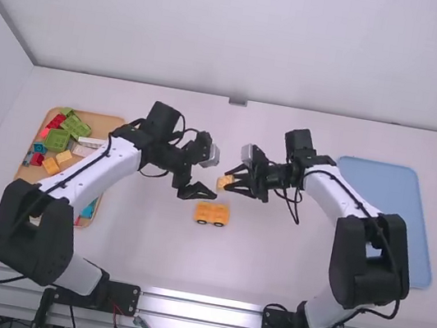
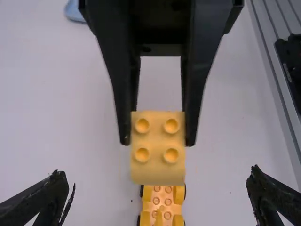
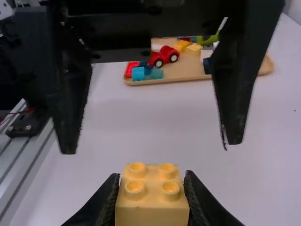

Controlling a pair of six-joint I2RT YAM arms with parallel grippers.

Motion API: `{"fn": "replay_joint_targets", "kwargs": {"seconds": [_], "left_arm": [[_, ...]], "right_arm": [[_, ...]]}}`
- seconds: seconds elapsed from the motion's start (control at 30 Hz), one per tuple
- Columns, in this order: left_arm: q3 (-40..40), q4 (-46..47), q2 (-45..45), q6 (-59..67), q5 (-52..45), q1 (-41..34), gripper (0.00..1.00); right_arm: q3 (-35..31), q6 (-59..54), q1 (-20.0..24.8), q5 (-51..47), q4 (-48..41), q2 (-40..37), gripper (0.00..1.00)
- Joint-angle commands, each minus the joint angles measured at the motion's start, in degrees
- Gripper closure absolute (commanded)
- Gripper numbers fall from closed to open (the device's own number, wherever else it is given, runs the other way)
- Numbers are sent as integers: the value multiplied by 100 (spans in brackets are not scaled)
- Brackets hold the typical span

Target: Assemble lego blocks to make yellow taxi

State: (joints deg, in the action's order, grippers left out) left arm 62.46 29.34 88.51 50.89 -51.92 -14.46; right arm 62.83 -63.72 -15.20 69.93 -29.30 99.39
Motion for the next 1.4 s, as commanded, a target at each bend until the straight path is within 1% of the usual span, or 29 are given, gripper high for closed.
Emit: {"fn": "replay_joint_targets", "kwargs": {"seconds": [0.0,0.07,0.3,0.43,0.53,0.67,0.73,0.77,0.83,0.87,0.9,0.93,1.07,1.23,1.3,1.33,1.37], "left_arm": [[90,22,55,149,-195,-13,4],[90,44,55,144,-192,-11,6],[85,131,55,142,-433,-13,5],[85,129,55,149,-422,-125,9],[85,101,55,146,-367,-227,9],[66,-142,55,-166,46,-319,16],[48,-221,55,-295,127,-299,20],[9,-317,55,-385,186,-280,23],[-33,-402,55,-417,181,-284,26],[-79,-474,55,-417,179,-317,30],[-85,-483,55,-415,179,-321,32],[-122,-531,55,-413,184,-310,37],[-192,-601,55,-413,186,-286,42],[-199,-568,55,-415,203,-323,43],[-199,-568,55,-415,208,-310,45],[-199,-570,55,-413,203,-323,50],[-199,-570,55,-415,203,-323,51]], "right_arm": [[55,-568,13,116,-157,-345,100],[55,-612,9,79,-192,-404,100],[55,-557,9,79,-133,-417,100],[55,-553,9,76,-114,-417,100],[55,-553,15,125,-103,-417,100],[55,-551,-66,74,-96,-417,100],[55,-551,-94,59,-98,-417,100],[55,-551,-105,70,-94,-417,100],[55,-551,-90,76,-96,-417,100],[55,-553,-87,79,-96,-417,100],[55,-553,-87,79,-96,-417,100],[55,-553,-103,76,-98,-417,100],[55,-553,-111,76,-85,-417,100],[55,-553,-83,74,-74,-417,100],[55,-509,-105,72,-70,-417,100],[55,-485,-94,59,-48,-417,100],[55,-476,-85,57,-35,-417,100]]}}
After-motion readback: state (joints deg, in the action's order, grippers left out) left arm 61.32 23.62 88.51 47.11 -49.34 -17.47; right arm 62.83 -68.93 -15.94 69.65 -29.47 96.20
